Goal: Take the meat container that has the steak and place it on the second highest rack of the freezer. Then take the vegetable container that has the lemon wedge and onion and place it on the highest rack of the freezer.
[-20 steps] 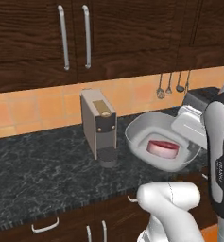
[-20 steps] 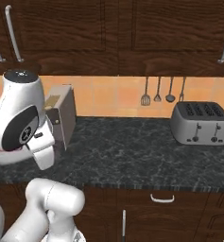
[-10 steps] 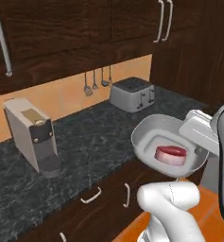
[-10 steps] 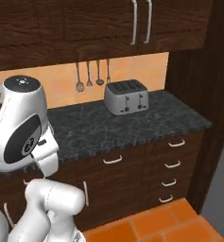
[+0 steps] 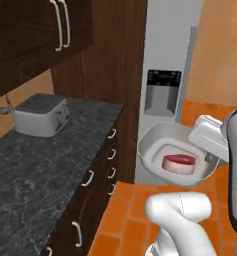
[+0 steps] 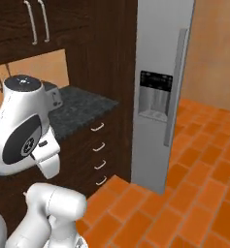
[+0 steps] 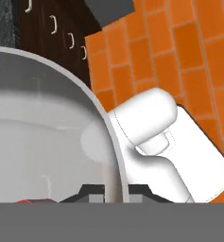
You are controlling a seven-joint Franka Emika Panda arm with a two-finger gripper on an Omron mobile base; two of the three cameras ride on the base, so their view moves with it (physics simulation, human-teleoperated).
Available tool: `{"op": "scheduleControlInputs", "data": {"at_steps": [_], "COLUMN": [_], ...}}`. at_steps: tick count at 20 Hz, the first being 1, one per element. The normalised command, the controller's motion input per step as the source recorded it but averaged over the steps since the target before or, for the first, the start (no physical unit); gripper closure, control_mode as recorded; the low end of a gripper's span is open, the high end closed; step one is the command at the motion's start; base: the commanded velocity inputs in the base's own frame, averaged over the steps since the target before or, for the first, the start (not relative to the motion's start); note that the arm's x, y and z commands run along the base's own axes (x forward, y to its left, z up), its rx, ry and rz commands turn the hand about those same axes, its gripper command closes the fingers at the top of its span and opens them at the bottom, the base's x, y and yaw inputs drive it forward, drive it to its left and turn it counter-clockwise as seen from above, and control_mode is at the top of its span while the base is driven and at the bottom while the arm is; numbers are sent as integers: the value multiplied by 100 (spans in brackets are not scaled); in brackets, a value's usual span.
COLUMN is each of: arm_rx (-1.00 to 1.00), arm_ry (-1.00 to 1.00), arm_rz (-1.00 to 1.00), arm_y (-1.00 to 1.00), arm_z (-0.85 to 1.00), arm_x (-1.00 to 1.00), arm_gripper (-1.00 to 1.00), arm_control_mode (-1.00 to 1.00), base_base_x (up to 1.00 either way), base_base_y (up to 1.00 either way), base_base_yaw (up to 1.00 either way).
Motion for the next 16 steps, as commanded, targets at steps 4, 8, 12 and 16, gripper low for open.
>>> {"op": "scheduleControlInputs", "data": {"at_steps": [4, 8, 12, 16], "arm_rx": [0, 0, 0, 0], "arm_ry": [0, 0, 0, 0], "arm_rz": [0, 0, 0, 0], "arm_y": [0, 0, 0, 0], "arm_z": [0, 0, 0, 0], "arm_x": [0, 0, 0, 0], "arm_gripper": [100, 100, 100, 100], "arm_control_mode": [100, 100, 100, 100], "base_base_x": [1, 37, 97, 100], "base_base_y": [-96, -98, -68, -44], "base_base_yaw": [-71, -54, -27, -21]}}
